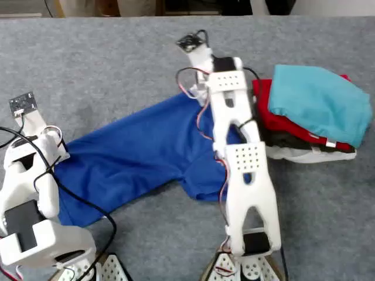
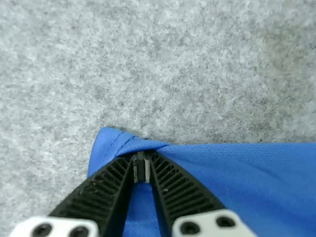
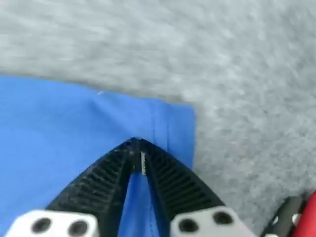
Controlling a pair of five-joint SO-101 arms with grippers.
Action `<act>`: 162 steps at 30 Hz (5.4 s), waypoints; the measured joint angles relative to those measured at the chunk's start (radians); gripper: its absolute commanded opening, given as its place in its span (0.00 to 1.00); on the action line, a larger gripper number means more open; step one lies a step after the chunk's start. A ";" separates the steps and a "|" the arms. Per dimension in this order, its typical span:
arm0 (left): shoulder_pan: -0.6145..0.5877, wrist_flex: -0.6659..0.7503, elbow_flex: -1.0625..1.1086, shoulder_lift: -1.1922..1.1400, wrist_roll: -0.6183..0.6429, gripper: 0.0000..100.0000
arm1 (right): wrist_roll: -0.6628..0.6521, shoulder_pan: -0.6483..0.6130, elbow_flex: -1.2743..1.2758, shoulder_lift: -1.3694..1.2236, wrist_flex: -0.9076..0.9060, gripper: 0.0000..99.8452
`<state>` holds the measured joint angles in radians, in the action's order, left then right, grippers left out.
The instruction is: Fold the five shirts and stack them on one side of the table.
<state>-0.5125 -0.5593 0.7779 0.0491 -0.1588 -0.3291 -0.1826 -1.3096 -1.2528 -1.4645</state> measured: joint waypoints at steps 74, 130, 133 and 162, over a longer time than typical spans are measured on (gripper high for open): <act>-0.009 0.021 -0.003 -0.003 0.002 0.02 | -0.552 -0.292 2.200 1.389 0.339 0.17; -0.009 0.020 -0.003 -0.003 0.002 0.02 | -0.753 -0.201 0.183 0.241 -0.299 0.28; -0.009 0.020 -0.003 -0.003 0.002 0.02 | -0.753 -0.193 0.130 0.241 -0.299 0.36; -0.009 0.020 -0.003 -0.003 0.002 0.02 | -0.655 -0.195 1.613 1.103 0.091 0.00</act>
<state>-0.5217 -0.5393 0.7748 0.0460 -0.1573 -0.9843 -0.3775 0.3030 -0.1496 -1.3740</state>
